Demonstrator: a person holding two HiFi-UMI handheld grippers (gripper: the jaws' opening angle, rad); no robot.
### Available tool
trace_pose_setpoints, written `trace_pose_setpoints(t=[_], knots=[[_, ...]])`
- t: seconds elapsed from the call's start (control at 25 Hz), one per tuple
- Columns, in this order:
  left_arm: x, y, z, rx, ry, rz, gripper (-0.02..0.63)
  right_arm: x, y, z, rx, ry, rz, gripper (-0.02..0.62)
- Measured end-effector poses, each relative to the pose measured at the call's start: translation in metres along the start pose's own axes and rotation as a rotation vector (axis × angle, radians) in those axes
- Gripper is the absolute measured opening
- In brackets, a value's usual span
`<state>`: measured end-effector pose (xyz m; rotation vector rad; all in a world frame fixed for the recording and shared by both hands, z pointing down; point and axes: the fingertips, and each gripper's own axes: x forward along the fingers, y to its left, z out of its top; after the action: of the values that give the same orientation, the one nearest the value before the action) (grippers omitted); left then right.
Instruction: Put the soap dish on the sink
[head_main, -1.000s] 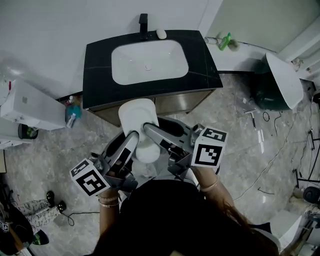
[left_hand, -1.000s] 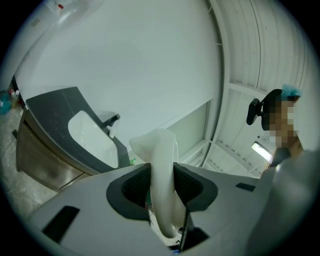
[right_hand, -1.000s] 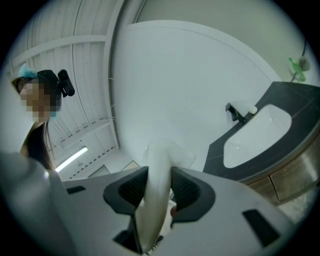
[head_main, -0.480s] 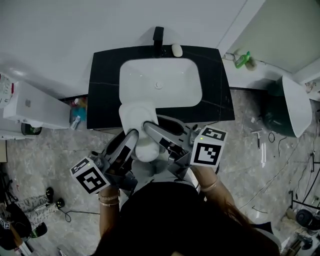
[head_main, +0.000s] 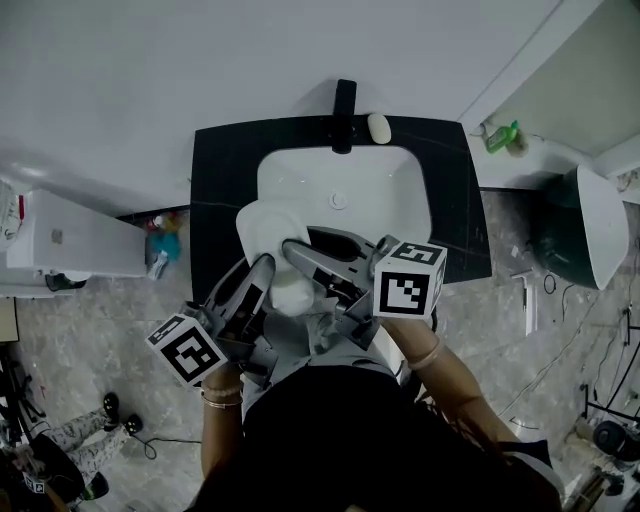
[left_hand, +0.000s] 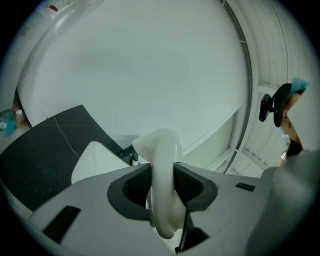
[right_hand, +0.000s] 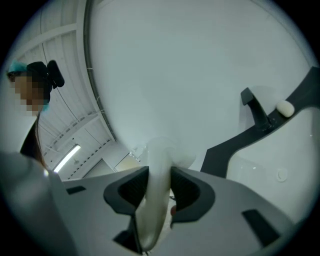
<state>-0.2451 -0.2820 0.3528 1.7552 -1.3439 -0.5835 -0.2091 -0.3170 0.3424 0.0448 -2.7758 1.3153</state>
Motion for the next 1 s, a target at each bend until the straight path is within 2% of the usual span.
trace_pose_setpoints(t=[0.24,0.4,0.72,1.0], knots=[[0.023,0.081,0.042,-0.019,0.061,0.094,0.133,0.075,-0.062,0.006,0.051,0.057,-0.040,0.146],[0.038,0.143,0.053,-0.073,0.097,0.153,0.133,0.116,-0.112,-0.005,0.116,0.100,-0.072,0.146],[0.058,0.240,0.040,-0.143,0.200,0.262,0.133,0.163,-0.194,-0.040,0.138,0.223,-0.163,0.146],[0.062,0.279,0.025,-0.195,0.273,0.336,0.133,0.179,-0.227,-0.065,0.103,0.316,-0.247,0.147]])
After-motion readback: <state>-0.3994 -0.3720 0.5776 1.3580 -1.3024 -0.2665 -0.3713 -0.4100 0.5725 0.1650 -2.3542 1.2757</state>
